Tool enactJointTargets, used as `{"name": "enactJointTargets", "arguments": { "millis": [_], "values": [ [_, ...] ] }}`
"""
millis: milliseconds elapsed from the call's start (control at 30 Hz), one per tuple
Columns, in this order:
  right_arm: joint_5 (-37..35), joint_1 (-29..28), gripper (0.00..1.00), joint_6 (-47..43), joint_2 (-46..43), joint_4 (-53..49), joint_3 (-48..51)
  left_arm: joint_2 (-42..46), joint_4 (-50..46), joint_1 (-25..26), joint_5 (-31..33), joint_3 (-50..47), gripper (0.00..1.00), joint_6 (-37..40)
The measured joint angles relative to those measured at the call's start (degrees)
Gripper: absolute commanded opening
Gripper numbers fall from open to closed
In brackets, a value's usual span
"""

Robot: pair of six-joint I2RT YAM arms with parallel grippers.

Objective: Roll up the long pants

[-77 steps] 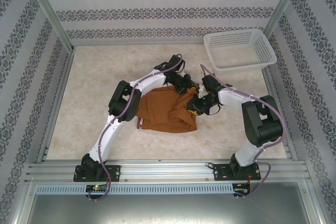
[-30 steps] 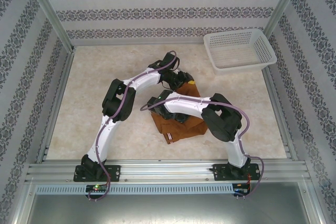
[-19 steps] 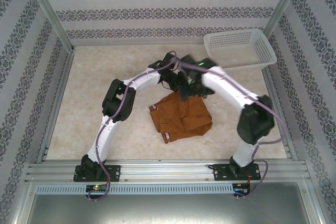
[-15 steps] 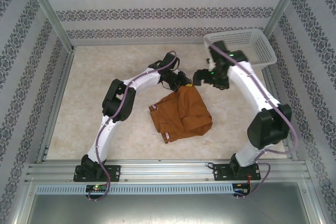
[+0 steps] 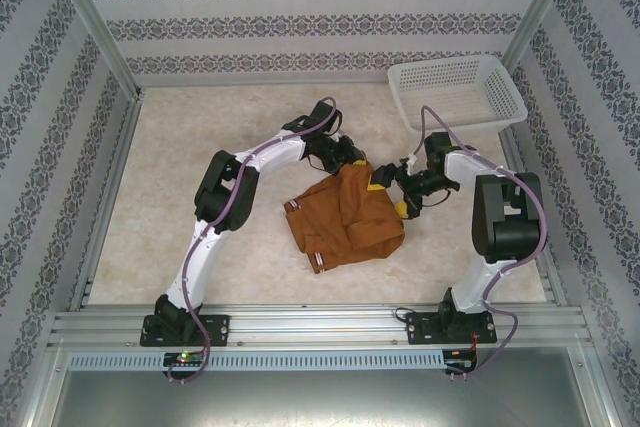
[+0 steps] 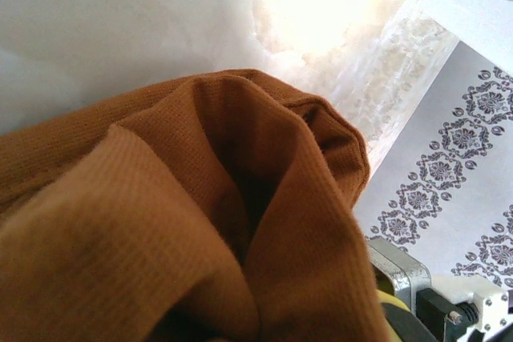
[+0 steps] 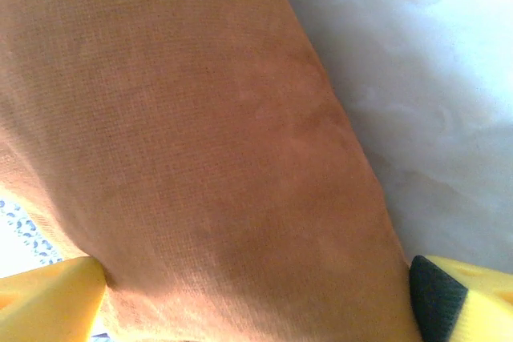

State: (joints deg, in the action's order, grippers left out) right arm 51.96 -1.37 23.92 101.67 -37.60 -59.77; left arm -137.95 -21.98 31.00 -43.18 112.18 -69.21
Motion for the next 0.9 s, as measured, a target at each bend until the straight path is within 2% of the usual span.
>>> {"name": "enactJointTargets", "arguments": {
  "millis": [300, 367, 433, 467, 500, 633, 667, 700, 733, 767, 800, 900],
  "values": [
    [4.1, -3.1, 0.97, 4.7, 0.2, 11.1, 4.3, 0.0, -0.1, 0.0, 0.2, 0.0, 0.00, 0.0],
    [4.3, -4.4, 0.94, 6.3, 0.2, 12.5, 4.3, 0.0, -0.1, -0.2, 0.4, 0.0, 0.00, 0.0],
    [4.3, -5.6, 0.86, 7.9, 0.2, 14.0, 4.3, 0.0, -0.1, -0.5, 0.4, 0.0, 0.00, 0.0],
    [4.2, -6.3, 0.81, 8.6, 0.2, 14.4, 4.3, 0.0, -0.1, -0.6, 0.4, 0.0, 0.00, 0.0],
    [4.1, -6.9, 0.72, 9.3, 0.2, 14.8, 4.2, 0.0, -0.1, -0.7, 0.4, 0.0, 0.00, 0.0],
    [2.6, -9.4, 0.18, 10.3, 1.9, 14.9, 2.8, 0.0, -0.4, -0.8, 1.6, 0.0, 0.00, 0.0],
    [1.9, -9.8, 0.10, 10.3, 2.4, 14.5, 2.4, 0.0, -0.4, -0.8, 1.8, 0.0, 0.01, 0.0],
    [1.1, -10.1, 0.01, 10.1, 2.8, 14.0, 1.8, 0.0, -0.3, -0.7, 2.0, 0.0, 0.27, 0.0],
    [0.2, -10.4, 0.00, 9.8, 3.0, 13.1, 1.2, 0.0, -0.3, -0.7, 2.3, 0.0, 0.67, 0.2],
    [-0.7, -10.6, 0.00, 9.3, 3.0, 12.0, 0.5, 0.1, -0.2, -0.7, 2.8, 0.0, 0.92, 0.4],
    [-1.9, -10.9, 0.00, 8.4, 3.0, 10.3, -0.3, 0.2, 0.0, -0.8, 3.4, 0.0, 1.00, 0.7],
    [-7.0, -11.7, 0.00, 5.1, 3.0, 4.3, -3.7, 2.1, 0.1, -1.2, 5.2, -0.3, 1.00, 2.1]
  ]
}}
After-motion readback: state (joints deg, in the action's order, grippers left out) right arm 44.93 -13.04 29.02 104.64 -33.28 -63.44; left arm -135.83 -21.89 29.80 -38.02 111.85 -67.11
